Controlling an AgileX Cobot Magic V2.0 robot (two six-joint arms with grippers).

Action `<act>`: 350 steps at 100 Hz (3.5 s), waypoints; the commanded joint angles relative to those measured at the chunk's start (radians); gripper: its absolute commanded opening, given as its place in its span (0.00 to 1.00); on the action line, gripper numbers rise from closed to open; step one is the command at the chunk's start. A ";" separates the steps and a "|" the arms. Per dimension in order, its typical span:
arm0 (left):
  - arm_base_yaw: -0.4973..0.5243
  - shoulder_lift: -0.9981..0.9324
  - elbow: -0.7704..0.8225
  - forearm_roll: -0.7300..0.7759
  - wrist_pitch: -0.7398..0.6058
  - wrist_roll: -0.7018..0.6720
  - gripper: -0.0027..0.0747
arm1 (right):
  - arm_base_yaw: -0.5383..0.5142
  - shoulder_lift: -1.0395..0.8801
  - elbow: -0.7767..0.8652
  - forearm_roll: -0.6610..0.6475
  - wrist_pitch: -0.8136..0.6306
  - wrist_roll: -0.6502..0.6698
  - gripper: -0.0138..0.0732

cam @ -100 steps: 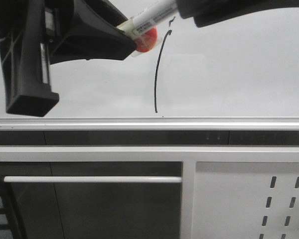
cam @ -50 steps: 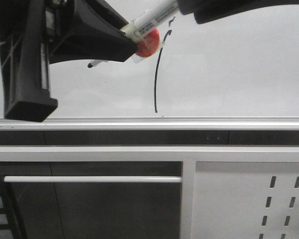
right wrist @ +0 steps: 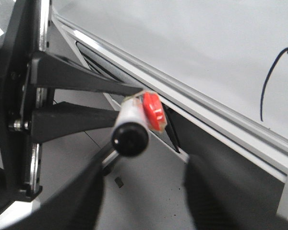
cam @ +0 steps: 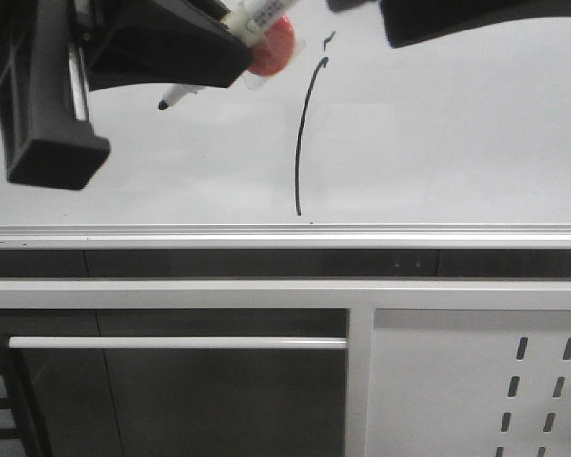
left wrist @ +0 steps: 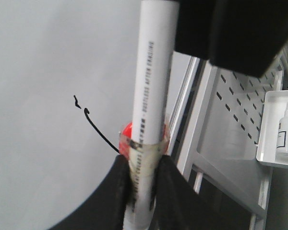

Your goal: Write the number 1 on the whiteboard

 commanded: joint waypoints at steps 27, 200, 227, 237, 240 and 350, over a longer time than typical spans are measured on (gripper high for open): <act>-0.007 -0.077 -0.035 -0.363 -0.119 -0.014 0.01 | 0.003 -0.041 -0.028 -0.037 -0.060 -0.014 0.75; -0.480 0.336 0.127 -0.150 -1.277 -1.015 0.01 | -0.222 -0.517 0.130 -0.661 0.212 0.347 0.08; -0.453 0.404 0.127 -0.154 -1.309 -1.083 0.01 | -0.222 -0.553 0.237 -0.694 0.165 0.347 0.08; -0.420 0.405 0.127 -0.154 -1.309 -1.114 0.01 | -0.222 -0.553 0.263 -0.694 0.114 0.347 0.08; -0.405 0.405 0.129 -0.154 -1.309 -1.114 0.01 | -0.222 -0.553 0.271 -0.694 0.101 0.347 0.08; -0.147 0.405 0.129 0.026 -1.306 -1.383 0.01 | -0.222 -0.553 0.312 -0.698 0.021 0.347 0.08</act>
